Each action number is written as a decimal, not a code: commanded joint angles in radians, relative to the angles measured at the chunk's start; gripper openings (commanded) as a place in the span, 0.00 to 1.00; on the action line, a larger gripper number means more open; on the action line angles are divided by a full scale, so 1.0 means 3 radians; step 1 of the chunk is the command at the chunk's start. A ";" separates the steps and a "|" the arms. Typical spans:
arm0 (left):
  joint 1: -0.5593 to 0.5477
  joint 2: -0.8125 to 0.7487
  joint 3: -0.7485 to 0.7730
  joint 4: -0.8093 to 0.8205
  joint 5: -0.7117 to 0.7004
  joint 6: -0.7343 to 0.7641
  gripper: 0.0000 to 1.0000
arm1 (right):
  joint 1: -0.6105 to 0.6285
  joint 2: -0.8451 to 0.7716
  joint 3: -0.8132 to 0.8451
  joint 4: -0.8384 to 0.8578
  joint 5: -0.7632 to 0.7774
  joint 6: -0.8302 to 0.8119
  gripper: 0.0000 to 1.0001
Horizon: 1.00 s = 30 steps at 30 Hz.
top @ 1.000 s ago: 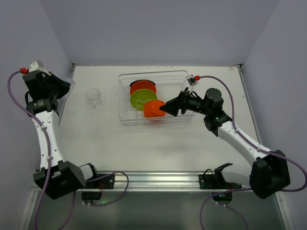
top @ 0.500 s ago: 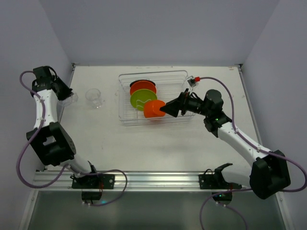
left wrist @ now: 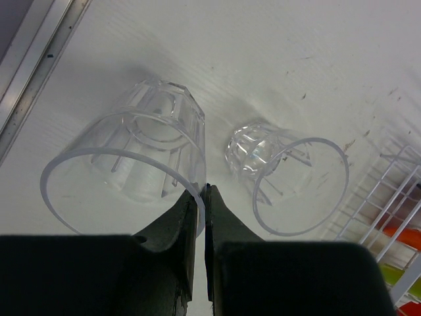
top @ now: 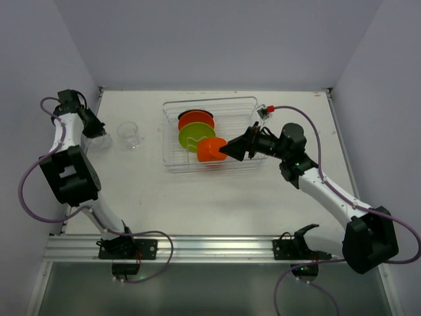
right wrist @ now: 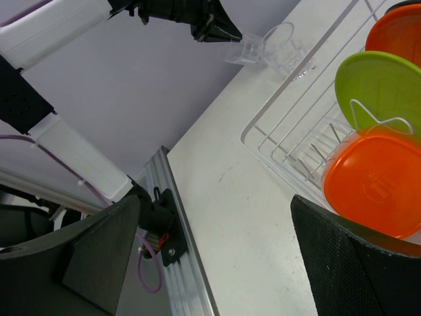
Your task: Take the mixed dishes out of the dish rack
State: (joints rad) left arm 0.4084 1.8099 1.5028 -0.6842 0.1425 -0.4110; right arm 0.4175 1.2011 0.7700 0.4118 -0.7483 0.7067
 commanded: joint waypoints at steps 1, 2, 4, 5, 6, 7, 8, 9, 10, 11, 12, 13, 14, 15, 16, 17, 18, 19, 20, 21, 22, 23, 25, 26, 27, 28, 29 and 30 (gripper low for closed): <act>-0.0118 0.0138 0.0252 -0.0066 -0.0086 0.0112 0.00 | -0.0016 -0.0036 0.0010 0.0100 0.0025 -0.0039 0.99; -0.0149 0.0210 0.0323 -0.0087 -0.0142 0.0127 0.00 | -0.0016 -0.0031 0.0010 0.0105 0.0019 -0.0039 0.99; -0.0246 0.0302 0.0436 -0.0219 -0.0224 0.0179 0.00 | -0.0021 -0.0026 0.0015 0.0100 0.0019 -0.0039 0.99; -0.0312 0.0398 0.0537 -0.0321 -0.0310 0.0219 0.00 | -0.0021 -0.0020 0.0016 0.0105 0.0014 -0.0039 0.99; -0.0348 0.0445 0.0599 -0.0378 -0.0367 0.0230 0.00 | -0.0016 -0.0015 0.0016 0.0100 0.0009 -0.0034 0.99; -0.0379 0.0496 0.0645 -0.0424 -0.0418 0.0235 0.00 | -0.0016 -0.0005 0.0021 0.0105 0.0004 -0.0034 0.99; -0.0400 0.0552 0.0686 -0.0465 -0.0459 0.0240 0.00 | -0.0016 0.0010 0.0026 0.0105 -0.0011 -0.0039 0.99; -0.0430 0.0563 0.0712 -0.0470 -0.0556 0.0235 0.00 | -0.0016 0.0020 0.0026 0.0100 -0.0006 -0.0039 0.99; -0.0441 0.0568 0.0712 -0.0455 -0.0567 0.0235 0.00 | -0.0021 0.0026 0.0031 0.0100 -0.0011 -0.0034 0.99; -0.0441 0.0578 0.0722 -0.0445 -0.0577 0.0235 0.00 | -0.0016 0.0031 0.0031 0.0105 -0.0021 -0.0039 0.99; -0.0436 0.0578 0.0728 -0.0455 -0.0592 0.0230 0.00 | -0.0021 0.0041 0.0036 0.0100 -0.0022 -0.0039 0.99; -0.0441 0.0583 0.0738 -0.0460 -0.0608 0.0230 0.00 | -0.0016 0.0046 0.0036 0.0105 -0.0022 -0.0034 0.99; -0.0441 0.0599 0.0753 -0.0460 -0.0623 0.0230 0.00 | -0.0016 0.0051 0.0041 0.0105 -0.0032 -0.0039 0.99; -0.0441 0.0604 0.0758 -0.0465 -0.0623 0.0235 0.00 | -0.0021 0.0056 0.0041 0.0105 -0.0042 -0.0034 0.99; -0.0441 0.0619 0.0758 -0.0465 -0.0623 0.0240 0.00 | -0.0016 0.0061 0.0041 0.0115 -0.0042 -0.0034 0.99; -0.0436 0.0629 0.0774 -0.0475 -0.0638 0.0245 0.00 | -0.0016 0.0067 0.0041 0.0125 -0.0052 -0.0029 0.99; -0.0441 0.0640 0.0784 -0.0475 -0.0639 0.0245 0.00 | -0.0021 0.0072 0.0041 0.0126 -0.0057 -0.0024 0.99; -0.0436 0.0655 0.0794 -0.0491 -0.0654 0.0250 0.00 | -0.0021 0.0082 0.0046 0.0131 -0.0062 -0.0024 0.99; -0.0441 0.0680 0.0819 -0.0501 -0.0664 0.0260 0.03 | -0.0016 0.0087 0.0046 0.0131 -0.0062 -0.0019 0.99; -0.0436 0.0691 0.0830 -0.0526 -0.0659 0.0266 0.04 | -0.0021 0.0092 0.0051 0.0131 -0.0067 -0.0019 0.99; -0.0441 0.0711 0.0840 -0.0537 -0.0644 0.0271 0.07 | -0.0016 0.0097 0.0051 0.0136 -0.0073 -0.0019 0.99; -0.0441 0.0716 0.0860 -0.0547 -0.0634 0.0281 0.11 | -0.0021 0.0102 0.0051 0.0141 -0.0078 -0.0019 0.99; -0.0441 0.0722 0.0876 -0.0542 -0.0613 0.0281 0.16 | -0.0021 0.0118 0.0051 0.0151 -0.0088 -0.0014 0.99; -0.0436 0.0722 0.0886 -0.0542 -0.0608 0.0281 0.19 | -0.0016 0.0118 0.0056 0.0156 -0.0093 -0.0014 0.99; -0.0441 0.0727 0.0896 -0.0552 -0.0608 0.0281 0.20 | -0.0021 0.0123 0.0056 0.0156 -0.0093 -0.0009 0.99; -0.0441 0.0742 0.0907 -0.0562 -0.0608 0.0281 0.20 | -0.0016 0.0128 0.0056 0.0156 -0.0098 -0.0004 0.99; -0.0441 0.0752 0.0937 -0.0573 -0.0598 0.0286 0.21 | -0.0016 0.0133 0.0056 0.0156 -0.0103 -0.0004 0.99; -0.0436 0.0757 0.0942 -0.0578 -0.0582 0.0296 0.22 | -0.0016 0.0133 0.0056 0.0161 -0.0098 -0.0009 0.99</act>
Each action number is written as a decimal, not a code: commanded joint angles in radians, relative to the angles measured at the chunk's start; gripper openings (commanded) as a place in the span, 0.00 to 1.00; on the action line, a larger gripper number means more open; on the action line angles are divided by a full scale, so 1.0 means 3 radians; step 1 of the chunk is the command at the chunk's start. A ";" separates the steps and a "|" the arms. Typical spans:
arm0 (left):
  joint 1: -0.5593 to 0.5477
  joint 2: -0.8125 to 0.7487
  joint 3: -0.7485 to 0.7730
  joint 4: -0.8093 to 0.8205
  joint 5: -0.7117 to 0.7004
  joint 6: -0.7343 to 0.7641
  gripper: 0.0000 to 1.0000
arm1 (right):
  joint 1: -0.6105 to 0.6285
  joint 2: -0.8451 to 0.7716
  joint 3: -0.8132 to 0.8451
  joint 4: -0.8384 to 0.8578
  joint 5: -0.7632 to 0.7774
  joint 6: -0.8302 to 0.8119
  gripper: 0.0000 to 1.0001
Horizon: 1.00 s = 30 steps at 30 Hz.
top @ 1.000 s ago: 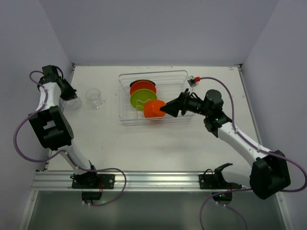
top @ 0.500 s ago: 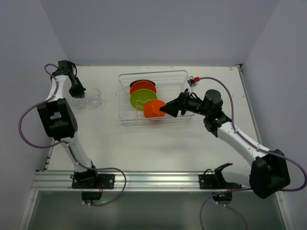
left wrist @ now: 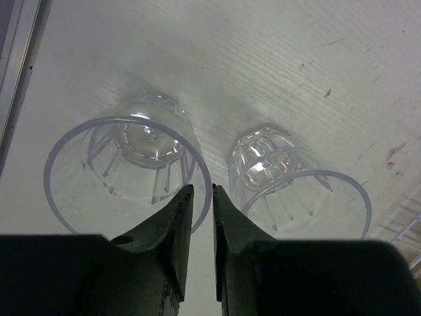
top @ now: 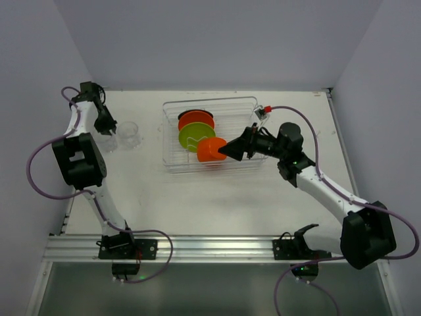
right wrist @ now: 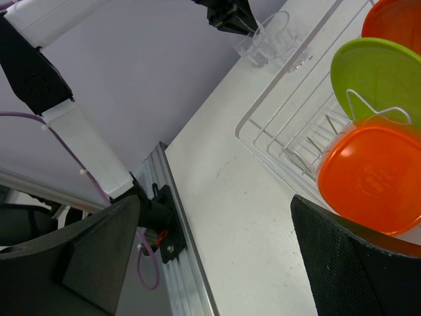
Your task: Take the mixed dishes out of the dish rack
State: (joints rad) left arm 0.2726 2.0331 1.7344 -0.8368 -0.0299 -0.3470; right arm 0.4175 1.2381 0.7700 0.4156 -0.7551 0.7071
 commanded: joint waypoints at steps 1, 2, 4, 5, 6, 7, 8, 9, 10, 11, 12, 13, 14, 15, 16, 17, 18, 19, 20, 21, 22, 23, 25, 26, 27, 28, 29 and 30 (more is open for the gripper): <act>0.0017 0.0029 0.0186 -0.0084 -0.0008 0.0083 0.22 | -0.0016 0.0010 0.0051 0.0149 -0.0080 -0.0005 0.99; 0.0012 0.0034 0.0206 -0.0105 -0.0008 0.0088 0.24 | -0.0021 0.0015 0.0056 0.0154 -0.0085 -0.0010 0.99; 0.0012 0.0029 0.0222 -0.0115 -0.0043 0.0093 0.25 | -0.0016 0.0015 0.0051 0.0159 -0.0086 -0.0005 0.99; 0.0012 0.0019 0.0222 -0.0110 -0.0059 0.0093 0.25 | -0.0016 0.0020 0.0051 0.0164 -0.0091 -0.0010 0.99; 0.0012 0.0008 0.0217 -0.0105 -0.0064 0.0093 0.27 | -0.0021 0.0025 0.0051 0.0169 -0.0096 -0.0010 0.99; 0.0012 -0.0017 0.0217 -0.0100 -0.0069 0.0093 0.28 | -0.0016 0.0025 0.0051 0.0174 -0.0096 -0.0005 0.99; 0.0012 -0.0032 0.0217 -0.0105 -0.0064 0.0093 0.31 | -0.0016 0.0030 0.0051 0.0179 -0.0101 -0.0005 0.99; 0.0012 -0.0038 0.0222 -0.0105 -0.0059 0.0103 0.34 | -0.0016 0.0035 0.0051 0.0179 -0.0106 0.0000 0.99; 0.0012 -0.0038 0.0247 -0.0115 -0.0033 0.0108 0.36 | -0.0016 0.0040 0.0056 0.0189 -0.0111 0.0005 0.99; 0.0017 -0.0043 0.0257 -0.0145 -0.0028 0.0118 0.39 | -0.0021 0.0040 0.0051 0.0184 -0.0111 0.0005 0.99; 0.0012 -0.0043 0.0273 -0.0151 -0.0028 0.0124 0.39 | -0.0016 0.0045 0.0056 0.0189 -0.0111 0.0005 0.99; 0.0012 -0.0068 0.0293 -0.0166 -0.0038 0.0129 0.40 | -0.0021 0.0051 0.0051 0.0189 -0.0106 0.0000 0.99; 0.0017 -0.0078 0.0298 -0.0176 -0.0043 0.0139 0.44 | -0.0016 0.0056 0.0056 0.0189 -0.0106 0.0005 0.99; 0.0017 -0.0089 0.0309 -0.0192 -0.0048 0.0144 0.47 | -0.0016 0.0056 0.0051 0.0189 -0.0111 0.0000 0.99; 0.0012 -0.0129 0.0324 -0.0197 -0.0054 0.0149 0.50 | -0.0016 0.0061 0.0051 0.0189 -0.0111 -0.0005 0.99; 0.0012 -0.0155 0.0319 -0.0202 -0.0049 0.0159 0.60 | -0.0016 0.0066 0.0056 0.0189 -0.0116 -0.0005 0.99; 0.0012 -0.0186 0.0319 -0.0202 -0.0048 0.0164 0.67 | -0.0016 0.0066 0.0056 0.0195 -0.0121 -0.0005 0.99; 0.0012 -0.0252 0.0319 -0.0197 -0.0033 0.0165 0.72 | -0.0016 0.0076 0.0056 0.0195 -0.0116 -0.0005 0.99; 0.0012 -0.0283 0.0319 -0.0197 -0.0023 0.0180 0.80 | -0.0016 0.0081 0.0056 0.0200 -0.0121 -0.0010 0.99; 0.0017 -0.0318 0.0324 -0.0202 -0.0018 0.0190 0.83 | -0.0016 0.0086 0.0056 0.0200 -0.0116 -0.0010 0.99; 0.0017 -0.0380 0.0339 -0.0212 -0.0018 0.0195 0.84 | -0.0021 0.0097 0.0061 0.0200 -0.0126 -0.0015 0.99; 0.0022 -0.0416 0.0349 -0.0227 -0.0023 0.0210 0.88 | -0.0021 0.0102 0.0062 0.0200 -0.0126 -0.0020 0.99; 0.0027 -0.0518 0.0370 -0.0233 -0.0043 0.0221 0.89 | -0.0016 0.0117 0.0062 0.0200 -0.0126 -0.0025 0.99; 0.0037 -0.0554 0.0375 -0.0248 -0.0048 0.0221 0.91 | -0.0021 0.0132 0.0072 0.0200 -0.0126 -0.0025 0.99; 0.0048 -0.0584 0.0385 -0.0258 -0.0054 0.0221 0.91 | -0.0016 0.0143 0.0072 0.0200 -0.0126 -0.0020 0.99; 0.0048 -0.0651 0.0406 -0.0268 -0.0084 0.0216 0.92 | -0.0016 0.0153 0.0082 0.0200 -0.0132 -0.0025 0.99; 0.0043 -0.0687 0.0406 -0.0274 -0.0084 0.0206 0.93 | -0.0016 0.0158 0.0087 0.0205 -0.0137 -0.0025 0.99; 0.0048 -0.0733 0.0406 -0.0264 -0.0059 0.0200 0.93 | -0.0016 0.0158 0.0087 0.0205 -0.0137 -0.0025 0.99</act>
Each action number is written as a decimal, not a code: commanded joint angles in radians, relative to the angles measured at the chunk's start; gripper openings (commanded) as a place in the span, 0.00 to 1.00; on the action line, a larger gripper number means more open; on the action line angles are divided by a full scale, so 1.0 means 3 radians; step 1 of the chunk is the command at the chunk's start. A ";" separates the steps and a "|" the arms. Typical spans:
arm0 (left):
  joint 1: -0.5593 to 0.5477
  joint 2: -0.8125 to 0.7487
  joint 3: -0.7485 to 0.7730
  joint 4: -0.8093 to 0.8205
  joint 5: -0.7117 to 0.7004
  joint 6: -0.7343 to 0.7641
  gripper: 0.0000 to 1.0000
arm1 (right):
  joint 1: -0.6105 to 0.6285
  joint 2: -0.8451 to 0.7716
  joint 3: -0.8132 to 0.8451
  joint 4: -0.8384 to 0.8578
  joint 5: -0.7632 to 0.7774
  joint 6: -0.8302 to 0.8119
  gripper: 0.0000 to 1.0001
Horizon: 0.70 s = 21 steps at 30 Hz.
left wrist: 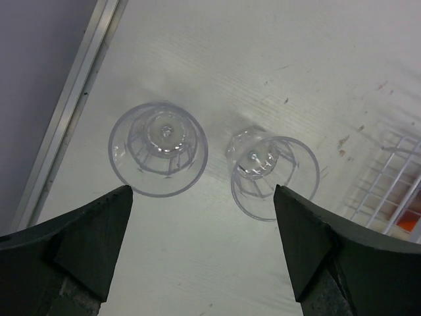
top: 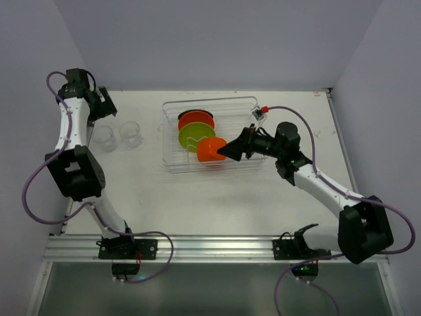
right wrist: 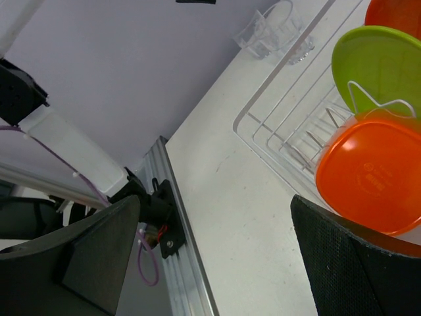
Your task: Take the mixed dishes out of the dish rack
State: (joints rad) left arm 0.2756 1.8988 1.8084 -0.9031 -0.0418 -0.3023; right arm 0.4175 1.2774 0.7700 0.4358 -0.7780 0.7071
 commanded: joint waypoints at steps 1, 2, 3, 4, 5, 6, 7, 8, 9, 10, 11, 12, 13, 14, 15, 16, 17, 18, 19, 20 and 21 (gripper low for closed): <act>0.0037 -0.0397 0.0108 -0.0017 0.0077 0.0052 0.93 | -0.0021 0.0027 0.0092 0.0137 -0.0060 -0.0030 0.99; 0.0032 -0.0474 0.0067 0.0059 0.0123 0.0041 0.95 | -0.0016 0.0027 0.0092 0.0127 -0.0055 -0.0035 0.99; 0.0032 -0.0551 0.0011 0.0116 0.0245 0.0041 0.96 | -0.0016 0.0032 0.0107 0.0112 -0.0025 -0.0071 0.99; 0.0037 -0.0734 -0.0116 0.0177 0.0383 0.0031 1.00 | -0.0016 0.0042 0.0148 0.0031 -0.0009 -0.0091 0.99; 0.0032 -0.0837 -0.0183 0.0304 0.0445 0.0001 1.00 | -0.0016 0.0052 0.0174 -0.0021 0.0006 -0.0112 0.99; 0.0032 -0.0934 -0.0264 0.0376 0.0522 -0.0015 1.00 | -0.0021 0.0078 0.0199 -0.0062 0.0026 -0.0143 0.99; 0.0027 -0.1142 -0.0427 0.0448 0.0664 -0.0025 1.00 | -0.0016 0.0088 0.0260 -0.0163 0.0047 -0.0158 0.99; 0.0027 -0.1246 -0.0510 0.0580 0.0722 -0.0081 1.00 | -0.0016 0.0104 0.0301 -0.0235 0.0067 -0.0178 0.99; 0.0022 -0.1444 -0.0602 0.0658 0.0788 -0.0107 1.00 | -0.0011 0.0149 0.0347 -0.0312 0.0093 -0.0199 0.99; 0.0007 -0.1537 -0.0800 0.0729 0.0940 -0.0127 1.00 | -0.0011 0.0185 0.0469 -0.0490 0.0088 -0.0209 0.99; -0.0008 -0.1629 -0.0898 0.0877 0.1008 -0.0168 1.00 | -0.0011 0.0221 0.0552 -0.0613 0.0088 -0.0235 0.99; -0.0019 -0.1802 -0.1102 0.0954 0.1095 -0.0184 1.00 | 0.0014 0.0252 0.0704 -0.0882 0.0103 -0.0331 0.99; -0.0049 -0.1880 -0.1200 0.1016 0.1247 -0.0204 1.00 | 0.0030 0.0303 0.0787 -0.1017 0.0199 -0.0388 0.99; -0.0065 -0.1957 -0.1292 0.1133 0.1325 -0.0224 1.00 | 0.0045 0.0323 0.0869 -0.1165 0.0266 -0.0459 0.99; -0.0075 -0.2109 -0.1389 0.1190 0.1396 -0.0230 1.00 | 0.0091 0.0344 0.0940 -0.1288 0.0338 -0.0581 0.99; -0.0100 -0.2182 -0.1562 0.1241 0.1514 -0.0240 1.00 | 0.0111 0.0395 0.1108 -0.1568 0.0521 -0.0633 0.99; -0.0111 -0.2258 -0.1645 0.1348 0.1565 -0.0255 1.00 | 0.0142 0.0426 0.1201 -0.1722 0.0609 -0.0694 0.99; -0.0111 -0.2396 -0.1798 0.1394 0.1611 -0.0270 1.00 | 0.0193 0.0456 0.1288 -0.1860 0.0706 -0.0806 0.99; -0.0126 -0.2468 -0.1895 0.1531 0.1713 -0.0306 1.00 | 0.0224 0.0538 0.1491 -0.2160 0.0919 -0.0848 0.99; -0.0126 -0.2545 -0.1982 0.1604 0.1765 -0.0327 1.00 | 0.0249 0.0584 0.1589 -0.2315 0.1028 -0.0879 0.99; -0.0136 -0.2682 -0.2155 0.1670 0.1811 -0.0342 1.00 | 0.0300 0.0630 0.1768 -0.2595 0.1125 -0.0920 0.99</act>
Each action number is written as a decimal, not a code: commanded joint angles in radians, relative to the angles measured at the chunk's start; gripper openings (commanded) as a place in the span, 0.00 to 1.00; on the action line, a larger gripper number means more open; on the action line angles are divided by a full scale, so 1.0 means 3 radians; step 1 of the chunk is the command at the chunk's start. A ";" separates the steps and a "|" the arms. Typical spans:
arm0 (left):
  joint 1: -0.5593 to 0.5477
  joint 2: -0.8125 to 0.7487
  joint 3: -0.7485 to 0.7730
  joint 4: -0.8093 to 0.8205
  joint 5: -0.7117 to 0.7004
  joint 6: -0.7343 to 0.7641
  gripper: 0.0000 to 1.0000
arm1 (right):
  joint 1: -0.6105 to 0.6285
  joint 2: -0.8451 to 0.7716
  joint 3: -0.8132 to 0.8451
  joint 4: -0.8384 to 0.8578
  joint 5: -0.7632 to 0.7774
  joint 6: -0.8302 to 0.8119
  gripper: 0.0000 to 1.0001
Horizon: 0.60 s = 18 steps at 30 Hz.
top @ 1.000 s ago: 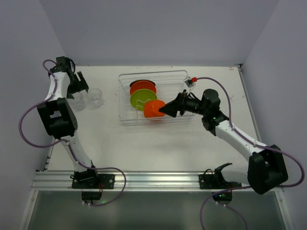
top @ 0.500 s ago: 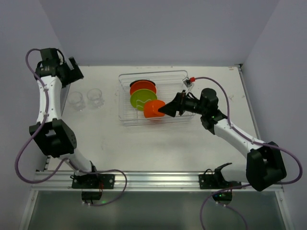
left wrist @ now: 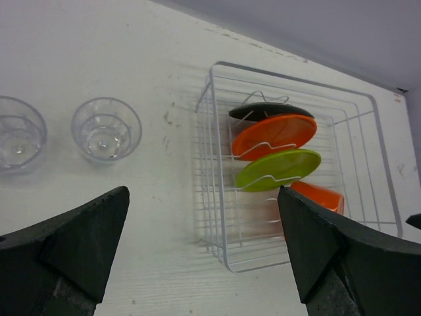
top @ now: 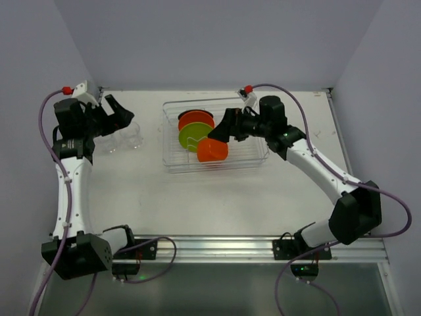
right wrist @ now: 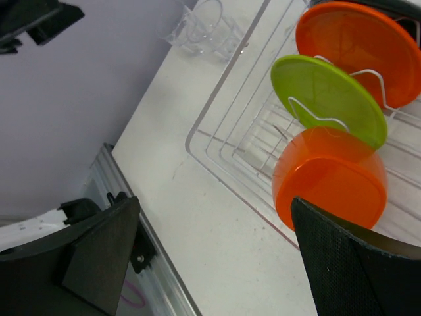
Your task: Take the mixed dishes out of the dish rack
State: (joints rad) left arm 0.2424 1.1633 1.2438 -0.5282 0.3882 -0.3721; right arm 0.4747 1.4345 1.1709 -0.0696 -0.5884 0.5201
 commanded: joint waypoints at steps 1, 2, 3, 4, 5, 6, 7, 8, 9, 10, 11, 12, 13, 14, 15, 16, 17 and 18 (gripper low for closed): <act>-0.0036 -0.0293 -0.0366 0.0563 0.0485 -0.0140 1.00 | 0.0130 0.0147 0.0494 -0.1015 0.0580 -0.0312 0.99; -0.0046 -0.0359 -0.0453 0.0635 0.0551 -0.0150 1.00 | 0.0151 0.0213 0.0555 -0.1112 0.0738 -0.0322 0.99; -0.0056 -0.0481 -0.0606 0.0701 0.0603 -0.0161 1.00 | 0.0191 0.0229 0.0611 -0.1219 0.0800 -0.0317 0.99; -0.0062 -0.0533 -0.0684 0.0808 0.0639 -0.0211 1.00 | 0.0202 0.0239 0.0612 -0.1235 0.0846 -0.0317 0.99; -0.0067 -0.0594 -0.0760 0.0885 0.0674 -0.0242 1.00 | 0.0237 0.0255 0.0612 -0.1251 0.0913 -0.0297 0.99; -0.0067 -0.0696 -0.0923 0.0962 0.0746 -0.0268 1.00 | 0.0258 0.0260 0.0607 -0.1261 0.0944 -0.0287 0.99; -0.0072 -0.0738 -0.0995 0.1074 0.0777 -0.0329 1.00 | 0.0273 0.0270 0.0607 -0.1266 0.0964 -0.0272 0.99; -0.0067 -0.0784 -0.1057 0.1121 0.0807 -0.0355 1.00 | 0.0294 0.0280 0.0612 -0.1271 0.0985 -0.0266 0.99; -0.0067 -0.0850 -0.1169 0.1162 0.0884 -0.0370 1.00 | 0.0330 0.0290 0.0622 -0.1276 0.1010 -0.0261 0.99; -0.0077 -0.0881 -0.1226 0.1243 0.0915 -0.0396 1.00 | 0.0350 0.0306 0.0627 -0.1281 0.1015 -0.0261 0.99; -0.0077 -0.0942 -0.1272 0.1269 0.0935 -0.0396 1.00 | 0.0376 0.0316 0.0632 -0.1292 0.1015 -0.0256 0.99; -0.0082 -0.0968 -0.1338 0.1285 0.0951 -0.0391 1.00 | 0.0381 0.0331 0.0642 -0.1297 0.1036 -0.0251 0.99; -0.0087 -0.0994 -0.1369 0.1315 0.0961 -0.0370 1.00 | 0.0386 0.0342 0.0643 -0.1302 0.1046 -0.0251 0.99; -0.0097 -0.1044 -0.1415 0.1321 0.0961 -0.0365 1.00 | 0.0396 0.0347 0.0643 -0.1312 0.1051 -0.0251 0.99; -0.0118 -0.1075 -0.1441 0.1326 0.0956 -0.0360 1.00 | 0.0396 0.0352 0.0638 -0.1317 0.1061 -0.0251 0.99; -0.0133 -0.1101 -0.1471 0.1382 0.0961 -0.0365 1.00 | 0.0401 0.0362 0.0637 -0.1327 0.1092 -0.0251 0.99; -0.0148 -0.1137 -0.1538 0.1412 0.0971 -0.0375 1.00 | 0.0401 0.0367 0.0632 -0.1338 0.1112 -0.0256 0.99; -0.0164 -0.1152 -0.1564 0.1438 0.0987 -0.0380 1.00 | 0.0407 0.0372 0.0648 -0.1363 0.1128 -0.0256 0.99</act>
State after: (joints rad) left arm 0.2096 0.8463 0.8024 -0.1871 0.6399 -0.4652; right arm 0.5922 1.5463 1.3224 -0.4561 -0.2951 0.4541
